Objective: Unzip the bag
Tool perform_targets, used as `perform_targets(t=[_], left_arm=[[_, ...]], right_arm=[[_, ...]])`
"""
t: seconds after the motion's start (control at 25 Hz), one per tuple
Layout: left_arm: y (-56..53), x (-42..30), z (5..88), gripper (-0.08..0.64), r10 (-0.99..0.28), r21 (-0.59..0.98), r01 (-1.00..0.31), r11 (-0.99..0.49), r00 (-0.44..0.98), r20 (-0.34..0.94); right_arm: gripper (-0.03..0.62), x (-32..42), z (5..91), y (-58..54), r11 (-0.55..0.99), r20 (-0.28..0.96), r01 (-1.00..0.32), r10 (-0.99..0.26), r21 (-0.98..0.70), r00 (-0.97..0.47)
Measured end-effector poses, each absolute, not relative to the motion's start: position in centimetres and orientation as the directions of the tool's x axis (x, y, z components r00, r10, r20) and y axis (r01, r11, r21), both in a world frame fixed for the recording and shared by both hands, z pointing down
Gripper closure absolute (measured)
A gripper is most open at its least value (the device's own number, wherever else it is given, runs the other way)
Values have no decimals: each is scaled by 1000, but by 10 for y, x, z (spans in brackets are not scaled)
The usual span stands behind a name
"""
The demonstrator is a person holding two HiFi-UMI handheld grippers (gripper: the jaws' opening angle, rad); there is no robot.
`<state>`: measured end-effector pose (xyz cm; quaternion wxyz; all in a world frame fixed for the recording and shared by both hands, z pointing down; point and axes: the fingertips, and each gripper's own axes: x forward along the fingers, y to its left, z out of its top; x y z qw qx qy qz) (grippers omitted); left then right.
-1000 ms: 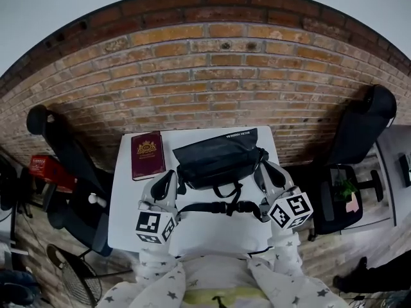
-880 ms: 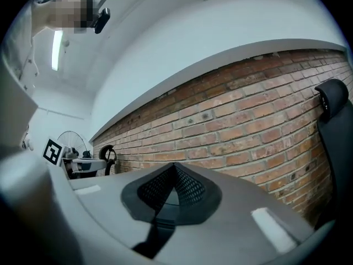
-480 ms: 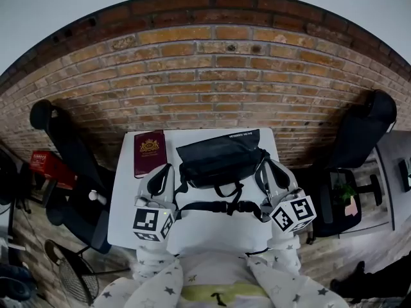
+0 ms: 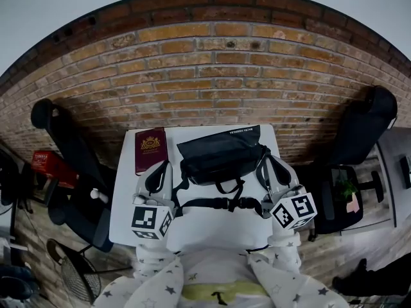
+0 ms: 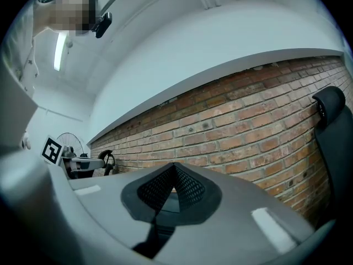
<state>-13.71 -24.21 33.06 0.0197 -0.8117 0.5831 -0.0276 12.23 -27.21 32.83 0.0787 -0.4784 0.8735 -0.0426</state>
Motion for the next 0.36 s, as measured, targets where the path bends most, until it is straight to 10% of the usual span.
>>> perform_targets(t=[0.36], left_arm=[[-239, -136, 326, 561, -950, -67, -947, -314, 313, 17]], right_arm=[[584, 123, 320, -269, 531, -97, -836, -847, -137, -522]])
